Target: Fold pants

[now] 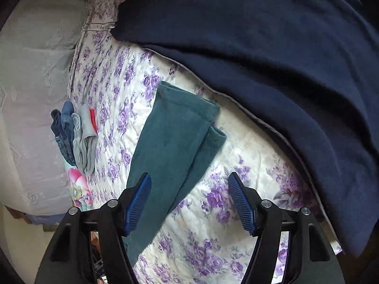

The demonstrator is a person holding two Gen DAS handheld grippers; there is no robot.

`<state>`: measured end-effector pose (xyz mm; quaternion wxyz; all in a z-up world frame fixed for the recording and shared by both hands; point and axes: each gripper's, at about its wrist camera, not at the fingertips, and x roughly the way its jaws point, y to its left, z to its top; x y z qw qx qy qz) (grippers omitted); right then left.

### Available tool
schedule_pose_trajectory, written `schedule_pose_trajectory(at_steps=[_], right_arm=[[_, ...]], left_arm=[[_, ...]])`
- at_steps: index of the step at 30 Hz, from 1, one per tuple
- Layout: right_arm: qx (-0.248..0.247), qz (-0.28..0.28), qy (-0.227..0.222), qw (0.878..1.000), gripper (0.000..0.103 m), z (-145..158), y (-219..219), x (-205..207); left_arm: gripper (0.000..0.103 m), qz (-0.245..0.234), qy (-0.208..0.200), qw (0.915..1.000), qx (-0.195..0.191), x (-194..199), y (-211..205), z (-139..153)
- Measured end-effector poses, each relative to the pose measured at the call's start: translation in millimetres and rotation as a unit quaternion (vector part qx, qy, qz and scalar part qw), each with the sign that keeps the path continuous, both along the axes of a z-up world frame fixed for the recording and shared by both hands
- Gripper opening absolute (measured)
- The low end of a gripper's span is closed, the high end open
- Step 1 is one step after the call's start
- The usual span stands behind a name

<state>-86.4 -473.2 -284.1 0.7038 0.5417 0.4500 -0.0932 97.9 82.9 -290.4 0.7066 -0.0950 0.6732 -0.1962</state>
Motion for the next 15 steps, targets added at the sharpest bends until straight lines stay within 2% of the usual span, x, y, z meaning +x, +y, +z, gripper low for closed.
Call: schedule_pose_trajectory(at_steps=[6, 8, 9, 10, 12, 15], right_arm=[[0.025, -0.011, -0.019, 0.999, 0.069, -13.1, -9.4, 28.9], [0.022, -0.008, -0.023, 0.999, 0.066, -13.5, -9.6, 41.6], [0.012, -0.007, -0.022, 1.0, 0.042, -12.6, -9.2, 45.3], [0.003, -0.002, -0.019, 1.0, 0.008, -13.1, -8.6, 49.5], [0.006, -0.006, -0.012, 1.0, 0.005, -18.5, -7.1, 49.0], [-0.036, 0.009, -0.012, 0.999, 0.005, -8.2, -0.2, 51.7]], left_arm=[[0.018, -0.013, -0.007, 0.9998, 0.014, -4.2, -10.9, 15.0], [0.018, -0.024, -0.011, 0.9996, 0.014, -7.2, -18.3, 23.8], [0.018, -0.032, -0.015, 0.9993, 0.012, -8.2, -24.6, 29.4], [0.018, -0.041, -0.021, 0.9989, 0.009, -9.3, -32.6, 35.7], [0.019, -0.06, -0.031, 0.9977, 0.0, -9.6, -51.2, 45.9], [0.019, -0.091, -0.035, 0.9949, -0.026, -8.4, -87.2, 56.3]])
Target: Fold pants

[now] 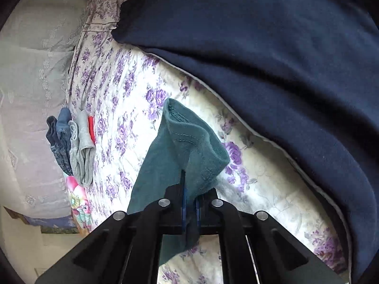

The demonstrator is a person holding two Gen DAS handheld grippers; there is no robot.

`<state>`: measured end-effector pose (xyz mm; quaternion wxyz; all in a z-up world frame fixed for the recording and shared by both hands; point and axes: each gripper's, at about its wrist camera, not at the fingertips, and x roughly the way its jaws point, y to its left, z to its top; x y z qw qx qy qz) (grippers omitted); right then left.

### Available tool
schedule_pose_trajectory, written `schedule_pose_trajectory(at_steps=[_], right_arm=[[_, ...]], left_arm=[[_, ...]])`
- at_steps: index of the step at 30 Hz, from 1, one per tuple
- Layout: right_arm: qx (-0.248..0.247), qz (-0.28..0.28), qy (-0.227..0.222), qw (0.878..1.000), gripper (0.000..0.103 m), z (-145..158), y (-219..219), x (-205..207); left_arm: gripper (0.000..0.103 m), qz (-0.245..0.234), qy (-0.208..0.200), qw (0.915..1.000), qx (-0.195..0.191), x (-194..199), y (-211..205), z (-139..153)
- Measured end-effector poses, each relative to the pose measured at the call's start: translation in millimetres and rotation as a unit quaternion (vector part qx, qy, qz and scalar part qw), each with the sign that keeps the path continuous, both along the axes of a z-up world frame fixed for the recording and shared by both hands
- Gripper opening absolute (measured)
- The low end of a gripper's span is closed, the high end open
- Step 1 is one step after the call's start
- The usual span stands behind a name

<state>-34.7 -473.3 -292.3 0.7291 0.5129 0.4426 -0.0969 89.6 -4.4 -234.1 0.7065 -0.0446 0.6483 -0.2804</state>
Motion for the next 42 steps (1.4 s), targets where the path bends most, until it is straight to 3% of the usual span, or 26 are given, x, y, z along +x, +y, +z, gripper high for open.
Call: schedule_pose_trajectory(at_steps=[3, 10, 14, 20, 25, 28, 32, 36, 38, 42], right_arm=[[-0.022, 0.012, 0.001, 1.0, 0.005, 10.5, 3.7, 1.4], [-0.085, 0.067, -0.015, 0.994, 0.006, 51.1, 23.6, 3.5], [-0.105, 0.086, -0.014, 0.991, 0.006, 63.9, 32.4, 4.2], [-0.122, 0.109, -0.012, 0.986, 0.006, 74.7, 43.1, 11.3], [-0.139, 0.123, -0.019, 0.982, 0.006, 92.2, 52.5, 28.5], [-0.157, 0.159, -0.021, 0.974, 0.006, 106.0, 70.2, 51.1], [-0.195, 0.253, -0.029, 0.947, 0.006, 127.4, 125.6, 86.2], [-0.213, 0.347, -0.044, 0.912, 0.006, 138.2, 207.4, 106.7], [-0.227, 0.393, -0.054, 0.889, 0.006, 137.5, 256.7, 111.7], [-0.259, 0.496, -0.067, 0.826, 0.006, 106.6, 360.4, 104.9]], left_arm=[[0.019, -0.018, 0.015, 0.9995, -0.023, 4.6, -41.2, -1.1], [0.018, -0.044, 0.031, 0.9983, -0.024, 0.0, -147.4, -23.2], [0.011, -0.075, 0.024, 0.9969, 0.002, -11.0, -190.7, -47.1], [0.008, -0.06, 0.03, 0.9977, -0.006, -0.7, -201.6, -66.2], [0.008, -0.065, 0.04, 0.9969, -0.02, -4.5, -196.3, -60.1], [0.008, -0.044, 0.053, 0.9962, -0.053, -0.8, -164.1, -45.7], [0.008, 0.049, 0.049, 0.9941, -0.083, 16.4, -69.4, -22.1], [0.008, 0.155, 0.019, 0.9865, -0.049, 18.6, 46.0, -8.9], [0.008, 0.195, 0.013, 0.9803, -0.025, 13.7, 94.8, -11.1], [0.008, 0.241, 0.042, 0.9696, -0.007, 5.8, 155.4, -41.1]])
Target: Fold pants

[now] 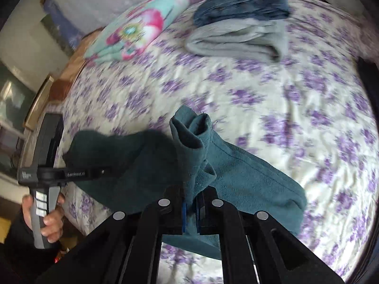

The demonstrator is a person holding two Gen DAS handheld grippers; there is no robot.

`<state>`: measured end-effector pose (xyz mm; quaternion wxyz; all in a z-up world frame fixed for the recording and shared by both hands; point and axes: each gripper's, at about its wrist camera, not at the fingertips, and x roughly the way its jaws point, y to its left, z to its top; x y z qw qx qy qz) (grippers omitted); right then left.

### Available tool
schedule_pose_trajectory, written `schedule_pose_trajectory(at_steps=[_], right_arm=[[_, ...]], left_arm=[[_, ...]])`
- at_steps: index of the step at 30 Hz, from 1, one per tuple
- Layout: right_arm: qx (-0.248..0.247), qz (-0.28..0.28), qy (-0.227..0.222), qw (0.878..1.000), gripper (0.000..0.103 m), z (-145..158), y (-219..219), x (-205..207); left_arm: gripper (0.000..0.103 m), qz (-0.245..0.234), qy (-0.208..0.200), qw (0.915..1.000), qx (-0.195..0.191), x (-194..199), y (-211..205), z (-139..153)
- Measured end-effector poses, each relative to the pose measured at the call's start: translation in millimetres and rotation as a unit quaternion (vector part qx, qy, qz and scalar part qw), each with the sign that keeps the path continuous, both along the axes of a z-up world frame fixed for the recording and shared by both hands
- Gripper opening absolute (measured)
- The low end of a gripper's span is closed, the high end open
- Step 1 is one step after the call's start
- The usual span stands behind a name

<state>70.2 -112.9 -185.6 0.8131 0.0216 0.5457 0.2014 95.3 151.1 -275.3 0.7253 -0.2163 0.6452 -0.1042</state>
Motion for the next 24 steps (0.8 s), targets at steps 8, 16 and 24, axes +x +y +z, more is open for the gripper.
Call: schedule_pose_trajectory(at_steps=[8, 16, 24], right_arm=[[-0.066, 0.093, 0.031, 0.993, 0.019, -68.5, 72.9, -24.4], [0.006, 0.129, 0.069, 0.989, 0.057, -11.9, 63.1, -29.1], [0.026, 0.084, 0.091, 0.992, 0.007, -32.1, 37.5, -23.5]], left_arm=[[0.008, 0.012, 0.002, 0.9995, -0.031, -7.9, 15.5, -32.0], [0.008, 0.003, 0.004, 0.9989, -0.047, -7.6, 19.3, -33.5], [0.008, 0.005, 0.003, 0.9985, -0.054, -12.2, 25.3, -33.5]])
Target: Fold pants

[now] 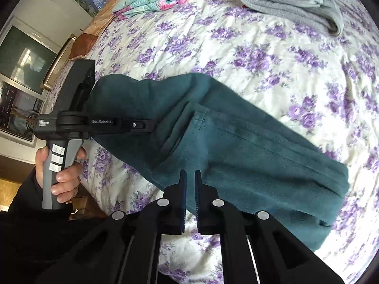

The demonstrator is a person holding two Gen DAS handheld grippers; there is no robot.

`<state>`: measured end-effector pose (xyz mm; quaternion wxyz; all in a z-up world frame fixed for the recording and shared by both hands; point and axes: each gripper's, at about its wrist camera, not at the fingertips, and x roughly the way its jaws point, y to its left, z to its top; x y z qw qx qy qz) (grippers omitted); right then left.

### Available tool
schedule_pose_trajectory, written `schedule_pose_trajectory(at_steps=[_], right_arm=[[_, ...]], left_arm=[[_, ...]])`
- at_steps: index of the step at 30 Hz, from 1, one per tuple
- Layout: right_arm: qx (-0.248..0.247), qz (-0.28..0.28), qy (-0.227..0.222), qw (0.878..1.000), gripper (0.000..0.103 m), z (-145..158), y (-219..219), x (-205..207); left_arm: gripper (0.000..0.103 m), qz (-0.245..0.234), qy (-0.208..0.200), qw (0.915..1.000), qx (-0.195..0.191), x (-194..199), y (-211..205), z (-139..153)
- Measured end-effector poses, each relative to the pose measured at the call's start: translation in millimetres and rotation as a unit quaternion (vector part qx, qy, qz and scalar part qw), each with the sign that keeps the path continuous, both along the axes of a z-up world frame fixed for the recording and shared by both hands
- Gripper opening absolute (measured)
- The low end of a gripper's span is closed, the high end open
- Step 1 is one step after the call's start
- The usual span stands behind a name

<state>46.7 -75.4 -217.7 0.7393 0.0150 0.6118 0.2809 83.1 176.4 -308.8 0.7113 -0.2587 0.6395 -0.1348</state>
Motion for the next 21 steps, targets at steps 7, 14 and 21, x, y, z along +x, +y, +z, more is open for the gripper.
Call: schedule_pose_trajectory(at_steps=[7, 14, 21], right_arm=[[-0.057, 0.036, 0.016, 0.998, 0.006, -41.7, 28.8, -3.5], [-0.019, 0.018, -0.02, 0.999, 0.01, 3.7, 6.3, -9.0], [-0.01, -0.068, -0.09, 0.994, 0.03, 60.8, -59.3, -20.4]], left_arm=[[0.008, -0.005, -0.037, 0.9991, 0.02, -16.1, -0.7, 47.2], [0.064, 0.1, -0.08, 0.9902, 0.055, -78.0, 64.2, 103.2], [0.064, 0.201, -0.013, 0.9795, 0.014, -95.4, 128.5, 59.0]])
